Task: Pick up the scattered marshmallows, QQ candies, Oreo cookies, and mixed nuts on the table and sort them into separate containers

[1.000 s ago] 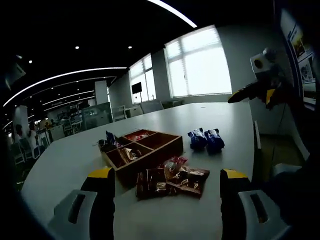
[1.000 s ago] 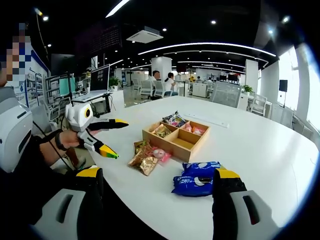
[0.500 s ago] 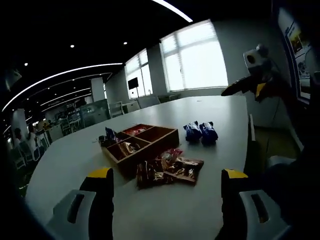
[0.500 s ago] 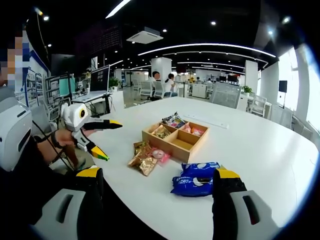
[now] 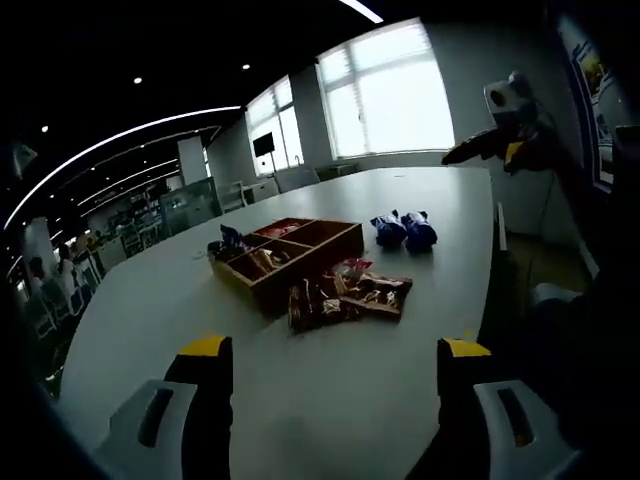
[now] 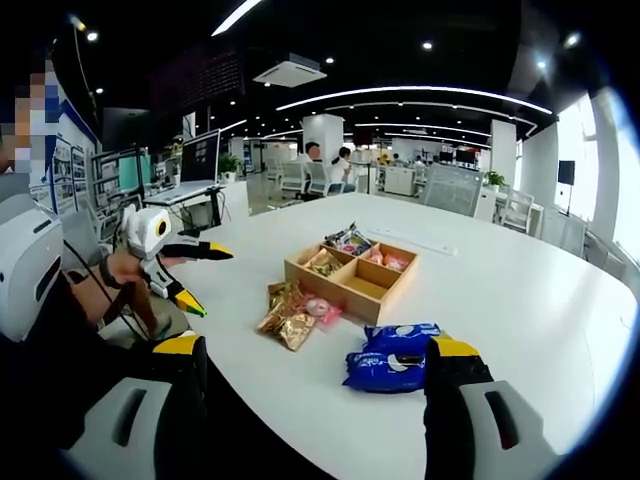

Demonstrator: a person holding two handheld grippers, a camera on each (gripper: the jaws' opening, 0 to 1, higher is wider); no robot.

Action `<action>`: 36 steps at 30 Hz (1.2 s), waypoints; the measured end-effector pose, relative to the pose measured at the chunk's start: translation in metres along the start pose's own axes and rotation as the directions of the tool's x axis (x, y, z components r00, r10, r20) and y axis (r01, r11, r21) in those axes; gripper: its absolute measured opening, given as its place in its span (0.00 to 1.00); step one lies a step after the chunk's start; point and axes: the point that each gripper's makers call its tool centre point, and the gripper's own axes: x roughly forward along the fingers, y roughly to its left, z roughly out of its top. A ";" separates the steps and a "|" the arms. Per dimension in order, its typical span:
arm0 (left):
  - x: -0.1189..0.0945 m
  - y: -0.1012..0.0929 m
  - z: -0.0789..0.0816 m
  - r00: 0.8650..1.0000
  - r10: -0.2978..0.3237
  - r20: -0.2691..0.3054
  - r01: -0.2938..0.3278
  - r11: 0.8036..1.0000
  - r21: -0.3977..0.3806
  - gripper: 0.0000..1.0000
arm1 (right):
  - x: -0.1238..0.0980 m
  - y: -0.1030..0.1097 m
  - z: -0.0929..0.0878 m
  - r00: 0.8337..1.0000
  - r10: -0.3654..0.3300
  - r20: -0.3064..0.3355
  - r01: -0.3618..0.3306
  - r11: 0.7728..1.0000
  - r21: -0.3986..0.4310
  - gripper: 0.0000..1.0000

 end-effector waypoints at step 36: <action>-0.023 0.009 0.008 1.000 0.020 0.021 -0.020 1.000 -0.021 0.92 | 0.009 0.001 -0.006 0.999 -0.002 -0.033 0.001 1.000 -0.031 0.83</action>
